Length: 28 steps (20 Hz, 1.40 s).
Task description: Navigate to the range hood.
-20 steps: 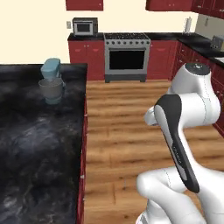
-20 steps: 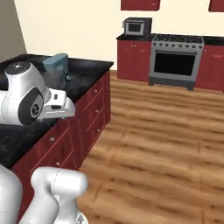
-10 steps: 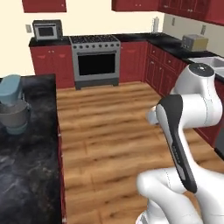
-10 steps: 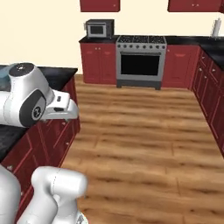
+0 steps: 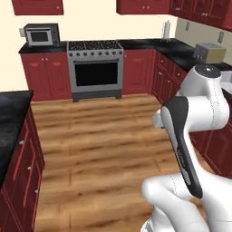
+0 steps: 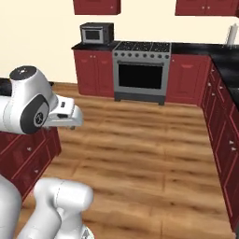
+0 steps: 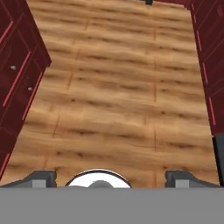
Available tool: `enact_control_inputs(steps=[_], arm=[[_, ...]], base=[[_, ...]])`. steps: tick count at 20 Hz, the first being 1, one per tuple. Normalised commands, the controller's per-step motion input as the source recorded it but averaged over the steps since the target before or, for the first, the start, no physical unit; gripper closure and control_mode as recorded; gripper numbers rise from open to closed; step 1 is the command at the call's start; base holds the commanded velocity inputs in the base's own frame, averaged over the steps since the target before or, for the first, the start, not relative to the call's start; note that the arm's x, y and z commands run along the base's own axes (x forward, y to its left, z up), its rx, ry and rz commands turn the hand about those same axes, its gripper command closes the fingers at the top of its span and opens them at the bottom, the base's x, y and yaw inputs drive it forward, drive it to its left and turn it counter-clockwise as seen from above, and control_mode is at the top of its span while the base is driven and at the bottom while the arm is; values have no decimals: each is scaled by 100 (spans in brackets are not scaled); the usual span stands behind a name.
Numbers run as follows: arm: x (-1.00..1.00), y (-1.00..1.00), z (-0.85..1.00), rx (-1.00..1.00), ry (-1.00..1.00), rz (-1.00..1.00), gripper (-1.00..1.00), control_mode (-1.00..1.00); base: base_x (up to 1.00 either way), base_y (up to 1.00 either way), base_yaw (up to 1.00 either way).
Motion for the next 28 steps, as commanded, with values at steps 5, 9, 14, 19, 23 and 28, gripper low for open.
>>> enact_control_inputs(steps=[5,9,14,19,23,28], arm=[[0,0,0,0,0,0,-100,100],[0,0,0,0,0,0,-100,100],[0,0,0,0,0,0,-100,100],[0,0,0,0,0,0,-100,100],[0,0,0,0,0,0,-100,100],[0,0,0,0,0,0,-100,100]], base=[[100,-76,8],[100,-3,0],[100,26,0],[100,42,0],[100,41,-2],[100,23,-5]])
